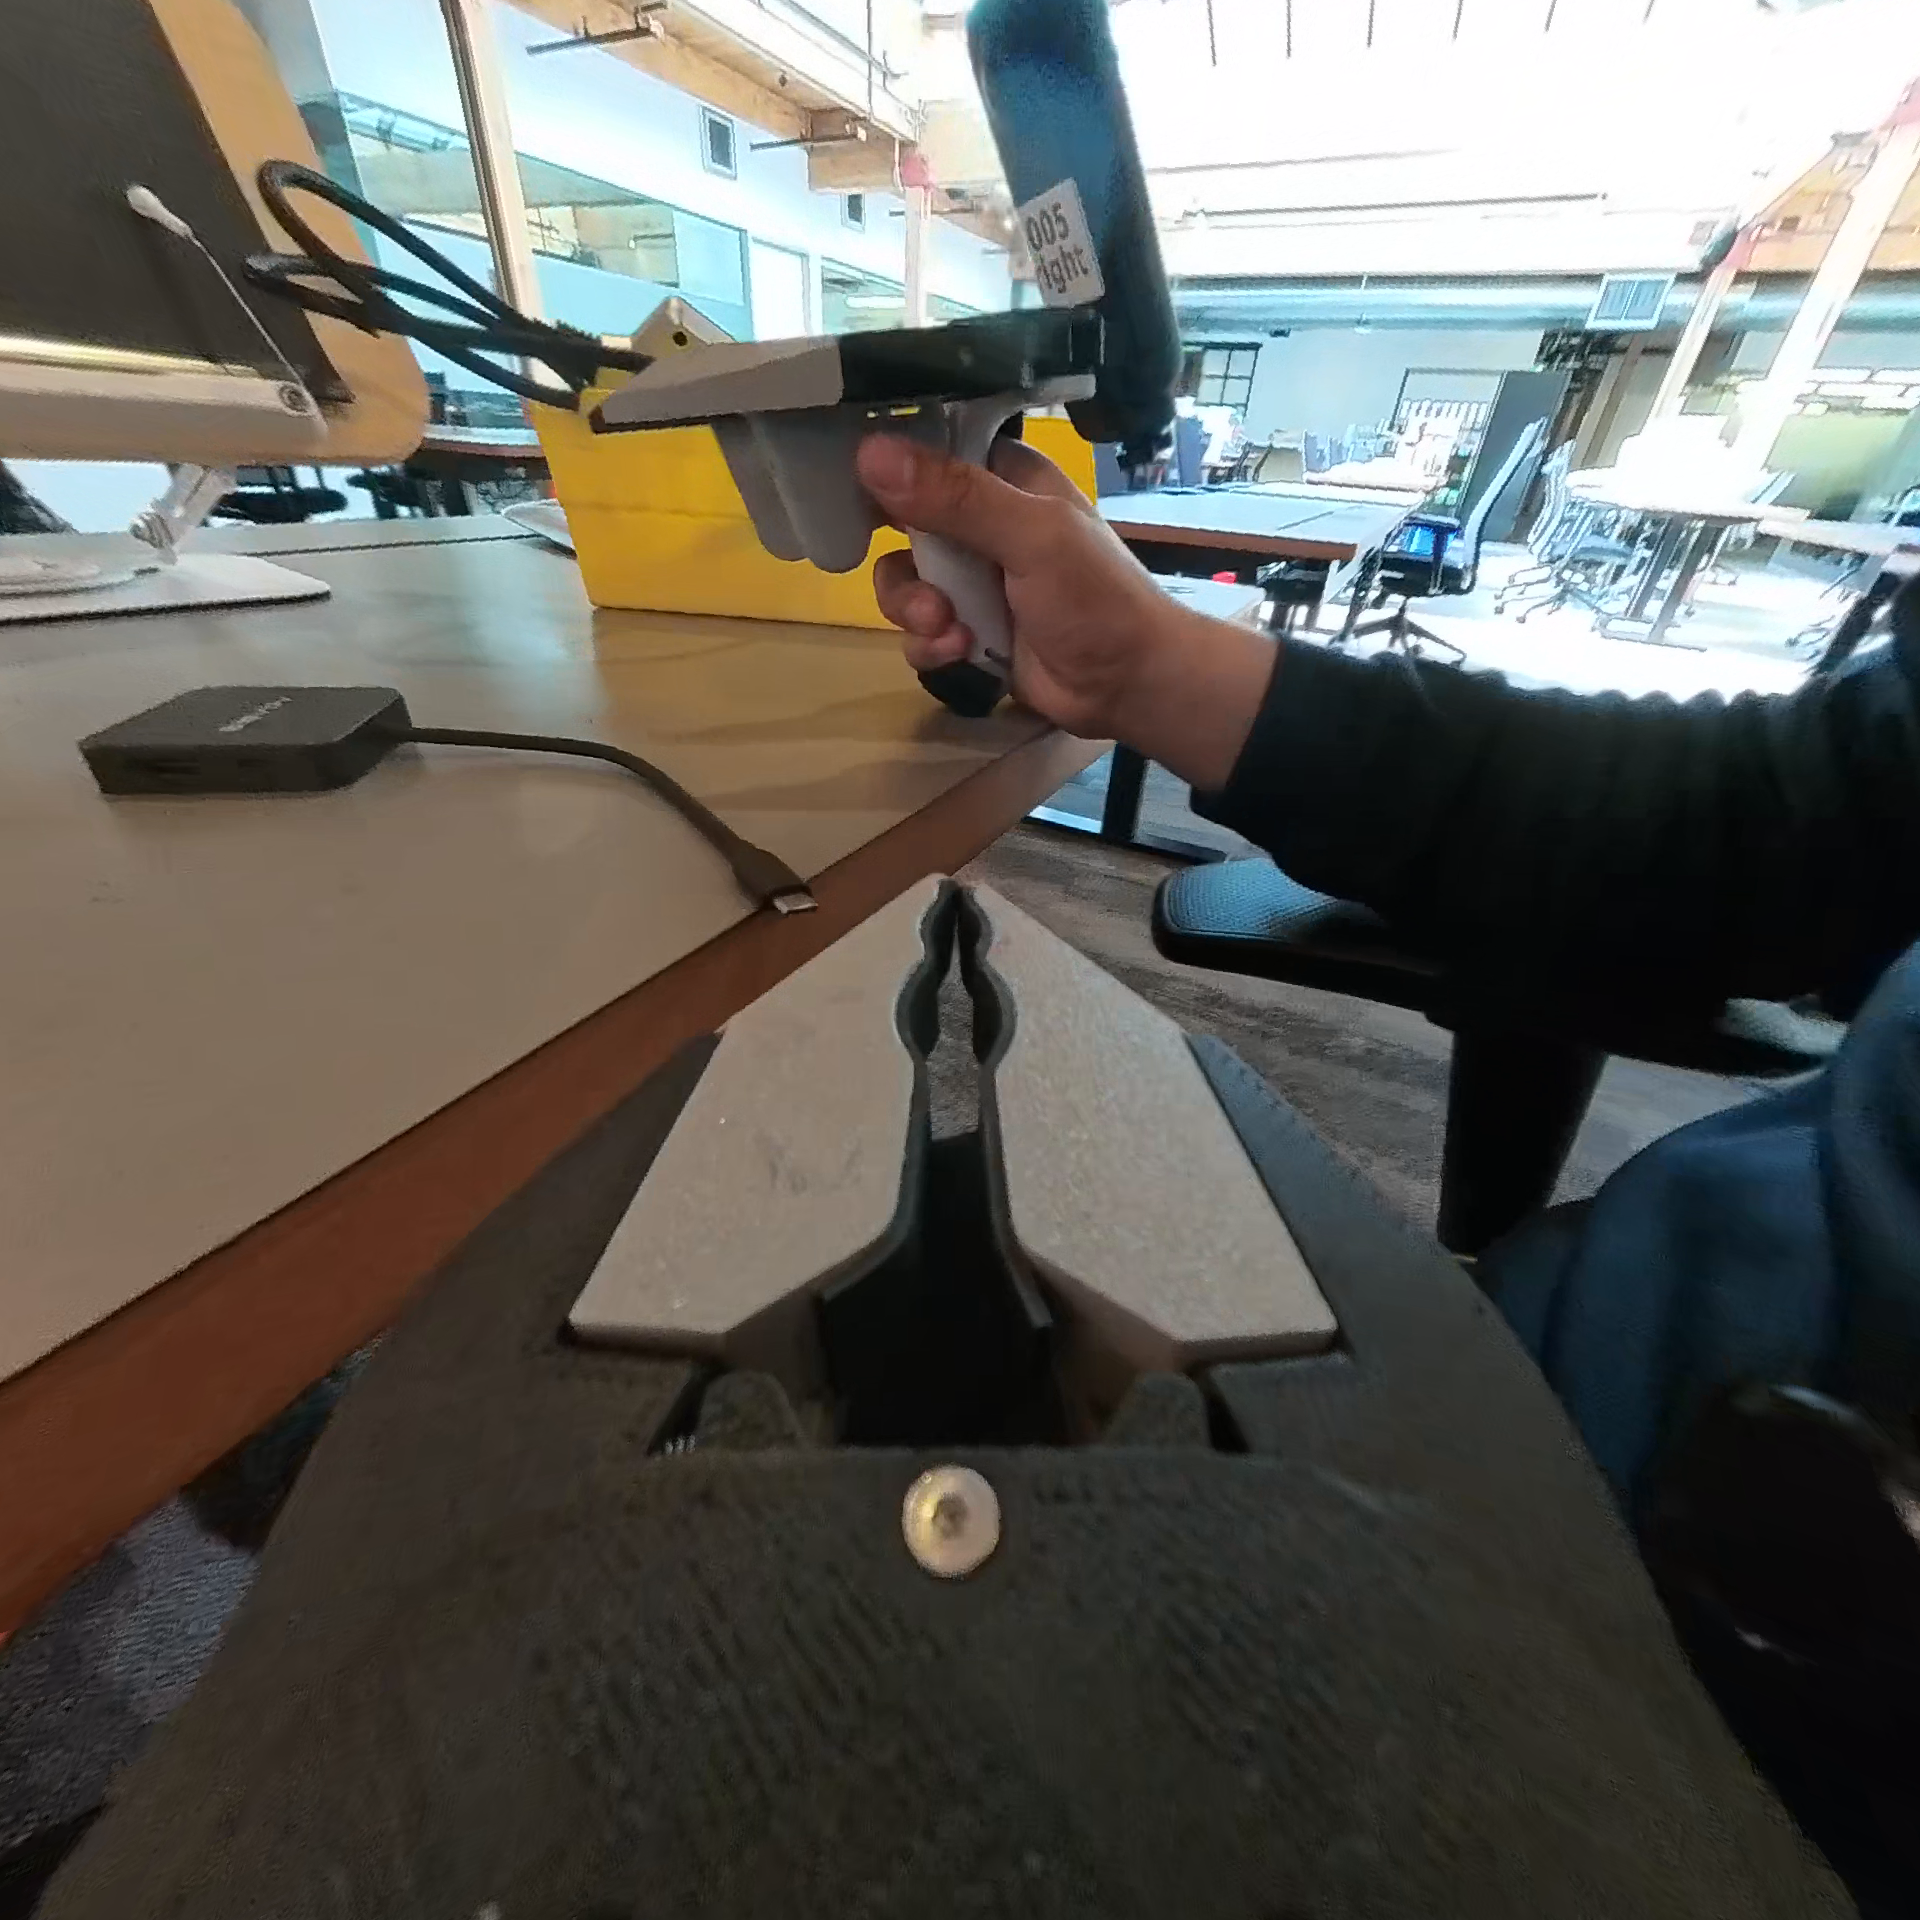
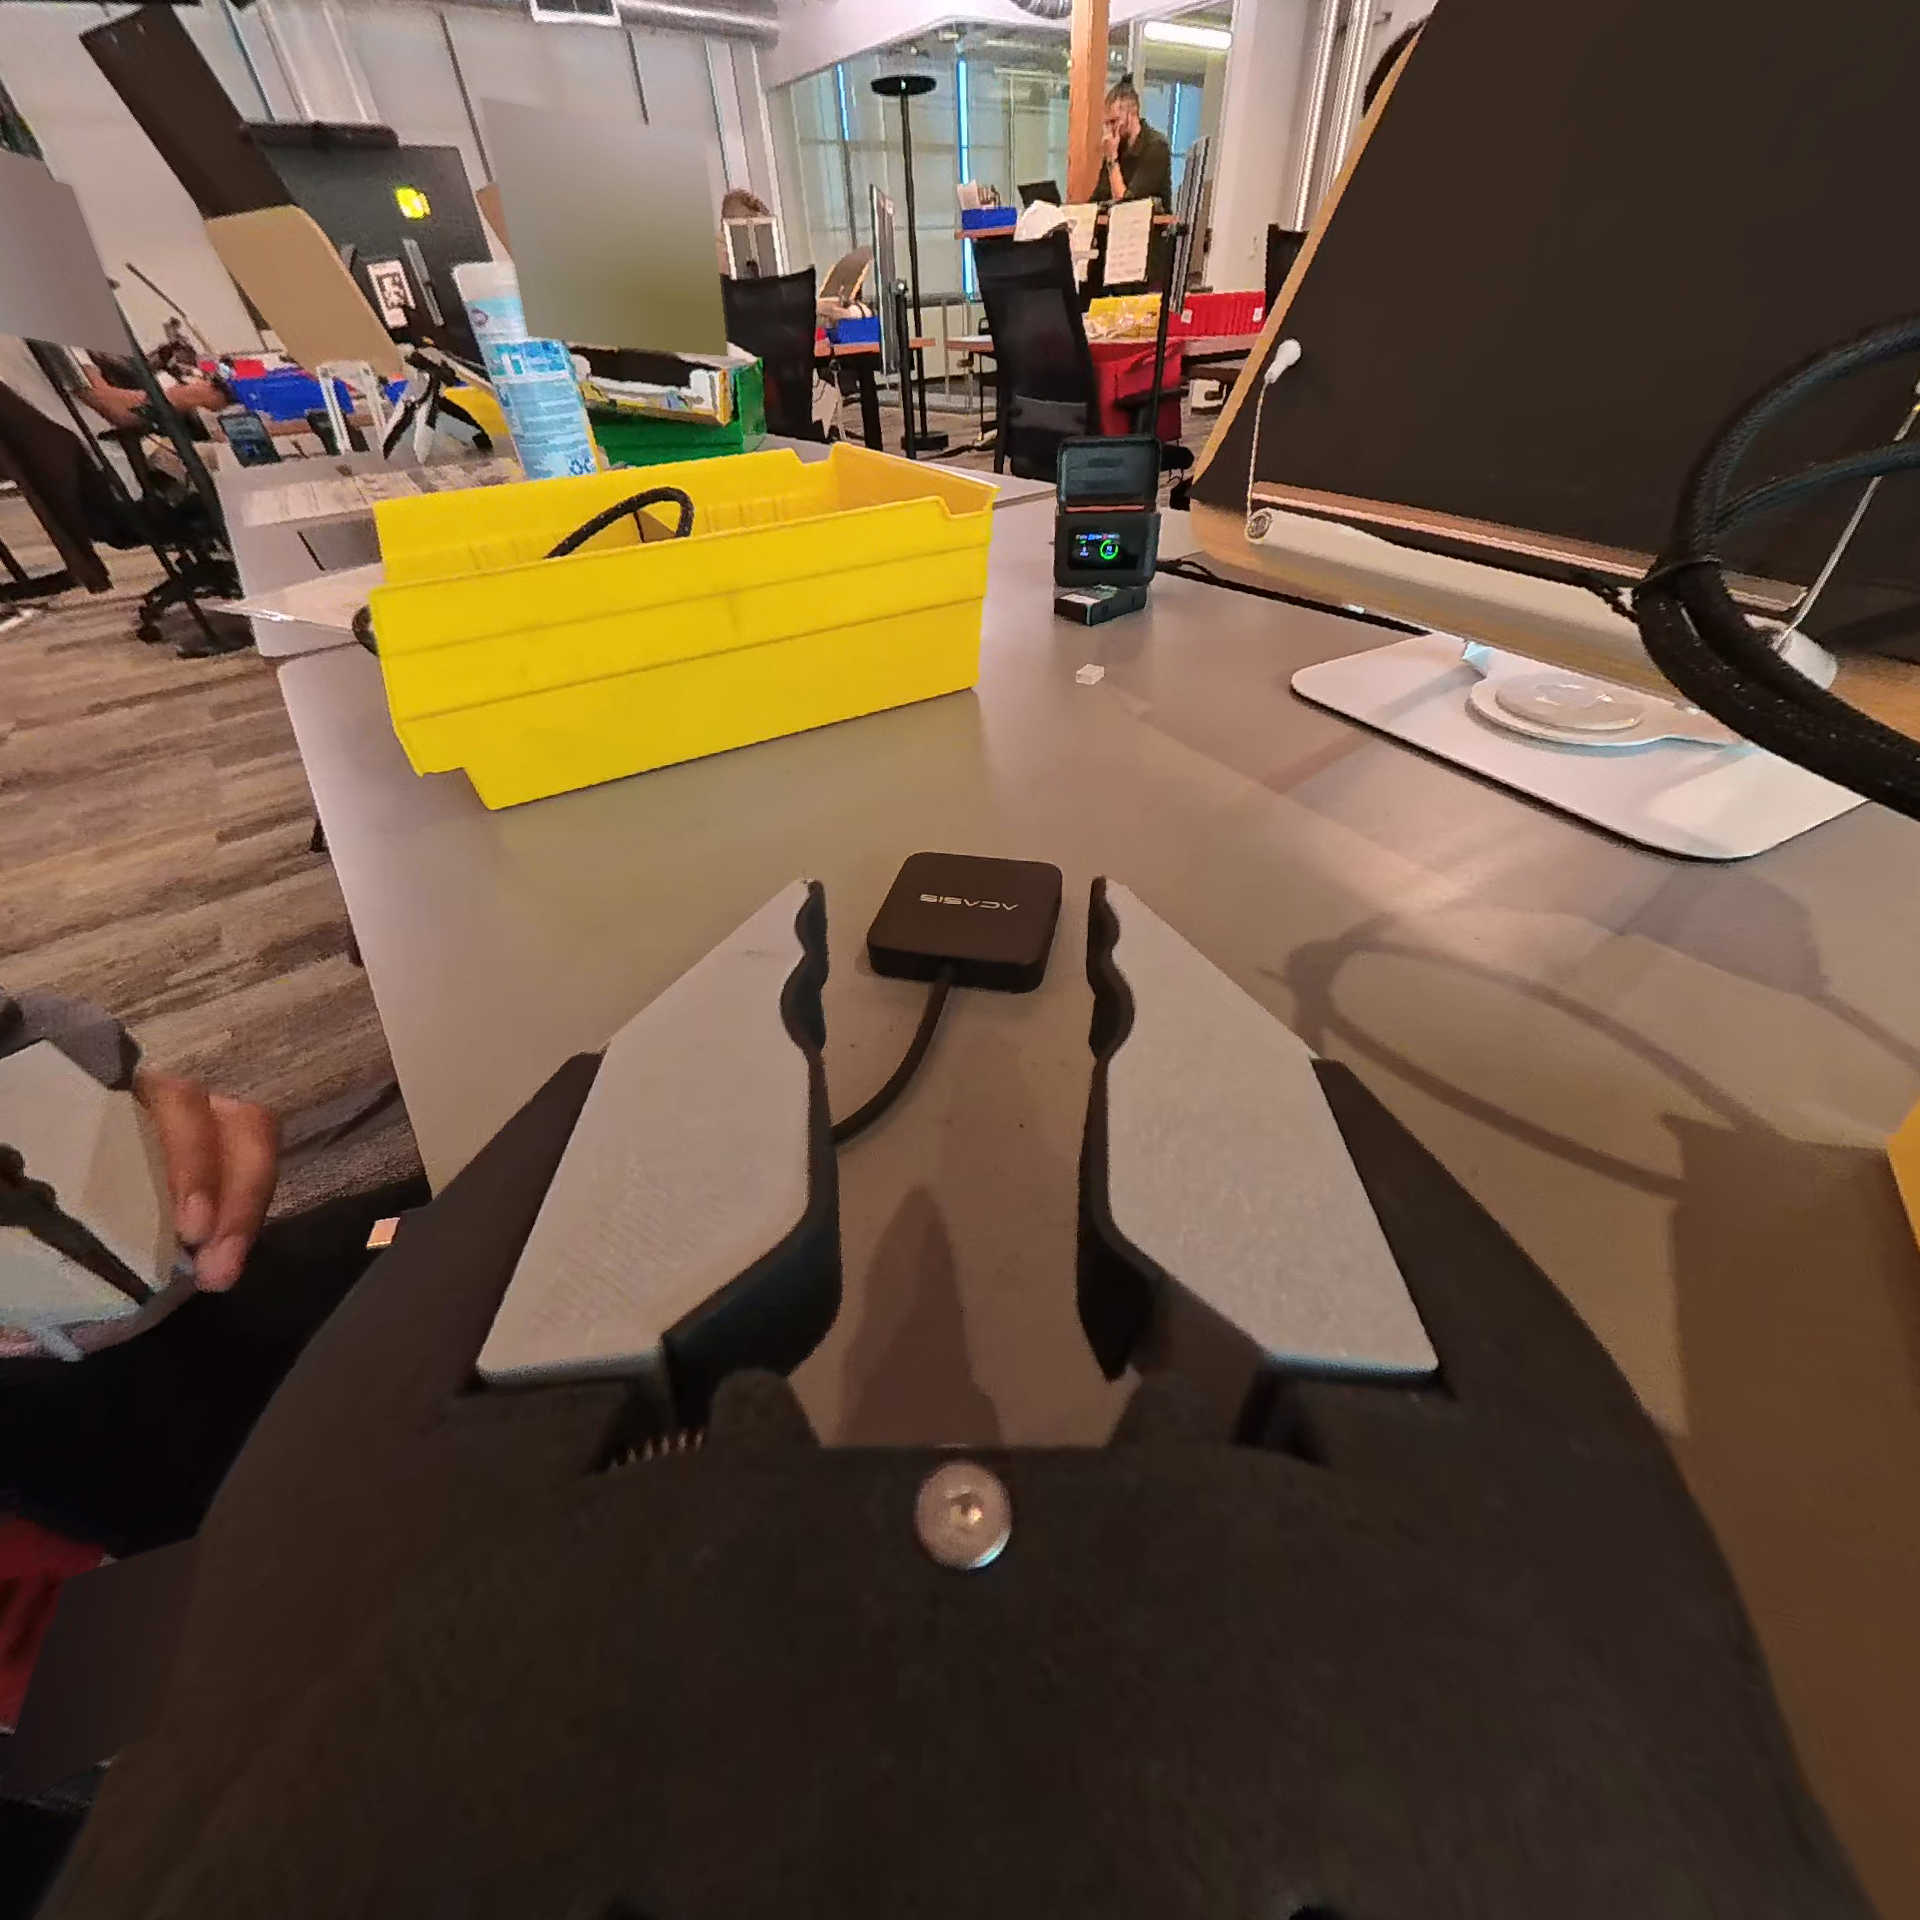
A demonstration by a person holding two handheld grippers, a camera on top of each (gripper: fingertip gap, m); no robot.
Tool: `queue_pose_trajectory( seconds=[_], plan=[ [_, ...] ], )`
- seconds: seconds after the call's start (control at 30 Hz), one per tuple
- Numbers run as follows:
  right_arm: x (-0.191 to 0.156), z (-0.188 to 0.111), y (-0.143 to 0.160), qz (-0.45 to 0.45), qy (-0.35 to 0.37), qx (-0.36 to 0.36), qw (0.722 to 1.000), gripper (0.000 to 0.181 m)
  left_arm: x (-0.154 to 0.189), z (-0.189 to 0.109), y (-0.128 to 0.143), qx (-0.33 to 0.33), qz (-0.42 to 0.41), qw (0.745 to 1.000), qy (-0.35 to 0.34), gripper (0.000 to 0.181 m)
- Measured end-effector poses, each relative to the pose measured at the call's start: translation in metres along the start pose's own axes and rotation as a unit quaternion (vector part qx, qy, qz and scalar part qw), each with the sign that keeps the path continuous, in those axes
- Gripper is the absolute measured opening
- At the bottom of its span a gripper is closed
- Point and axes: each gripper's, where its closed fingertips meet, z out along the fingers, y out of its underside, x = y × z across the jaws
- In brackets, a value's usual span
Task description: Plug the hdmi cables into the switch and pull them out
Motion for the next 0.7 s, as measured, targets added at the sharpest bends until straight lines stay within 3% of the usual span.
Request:
queue_pose_trajectory(
  seconds=[0.27, 0.43, 0.57, 0.7],
  plan=[
    [0.004, -0.004, -0.004, 0.032, -0.011, 0.017, 0.999, 0.048, 0.002, 0.012, 0.003, -0.003, -0.032, 0.999, 0.033, 0.000],
    [-0.003, -0.008, -0.003, 0.051, -0.046, 0.015, 0.998, 0.039, -0.017, 0.012, -0.003, 0.005, 0.006, 0.999, -0.033, 0.000],
    [-0.001, -0.009, -0.004, 0.064, -0.049, 0.020, 0.997, 0.039, -0.009, 0.020, 0.003, 0.000, -0.042, 0.999, -0.006, 0.000],
    [-0.002, -0.004, 0.001, 0.071, -0.057, 0.000, 0.996, 0.041, 0.007, 0.026, 0.009, -0.018, 0.004, 1.000, 0.015, 0.001]
  ],
)
